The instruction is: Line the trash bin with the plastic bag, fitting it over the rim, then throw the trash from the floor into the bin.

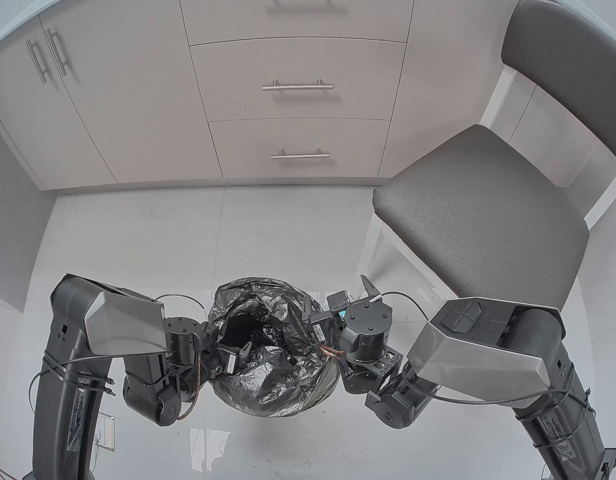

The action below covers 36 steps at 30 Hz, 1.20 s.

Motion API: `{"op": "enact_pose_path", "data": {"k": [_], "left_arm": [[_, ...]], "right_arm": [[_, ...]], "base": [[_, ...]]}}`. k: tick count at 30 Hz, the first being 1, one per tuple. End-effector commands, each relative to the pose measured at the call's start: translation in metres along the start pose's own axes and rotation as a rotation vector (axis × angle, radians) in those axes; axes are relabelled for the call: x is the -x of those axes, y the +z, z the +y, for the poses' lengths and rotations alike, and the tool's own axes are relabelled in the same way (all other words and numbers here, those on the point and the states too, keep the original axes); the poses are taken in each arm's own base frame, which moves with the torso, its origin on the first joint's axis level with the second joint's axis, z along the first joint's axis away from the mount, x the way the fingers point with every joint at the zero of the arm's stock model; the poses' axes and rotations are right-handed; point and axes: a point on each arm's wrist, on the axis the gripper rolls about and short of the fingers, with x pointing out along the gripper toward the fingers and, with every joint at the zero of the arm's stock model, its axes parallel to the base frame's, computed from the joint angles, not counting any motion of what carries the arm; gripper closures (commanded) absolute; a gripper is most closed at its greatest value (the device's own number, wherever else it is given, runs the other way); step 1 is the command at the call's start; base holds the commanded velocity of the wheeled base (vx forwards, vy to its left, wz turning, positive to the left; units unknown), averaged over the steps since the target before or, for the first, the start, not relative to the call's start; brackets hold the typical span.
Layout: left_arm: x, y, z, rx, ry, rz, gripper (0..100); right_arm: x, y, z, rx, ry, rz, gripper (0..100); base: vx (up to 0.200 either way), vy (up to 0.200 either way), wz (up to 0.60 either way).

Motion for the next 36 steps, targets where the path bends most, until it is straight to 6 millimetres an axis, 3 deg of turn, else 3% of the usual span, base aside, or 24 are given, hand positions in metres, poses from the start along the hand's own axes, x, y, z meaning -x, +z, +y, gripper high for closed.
{"op": "enact_pose_path", "data": {"k": [1,12,19,36], "left_arm": [[0.003,-0.002,-0.002,0.001,-0.008,0.012,0],[0.007,-0.003,-0.006,-0.003,-0.016,0.013,0],[0.008,-0.002,-0.007,-0.005,-0.018,0.005,0],[0.008,-0.003,-0.01,0.002,-0.026,0.004,0]], "right_arm": [[0.003,-0.005,0.005,0.007,0.012,0.006,0],[0.004,-0.019,0.013,0.027,0.027,0.029,0],[-0.012,-0.03,0.008,0.029,-0.005,0.041,0],[-0.04,-0.03,-0.005,0.025,-0.058,0.055,0]], "base": [[0.0,0.0,0.0],[0.0,0.0,0.0],[0.0,0.0,0.0],[0.0,0.0,0.0]]}}
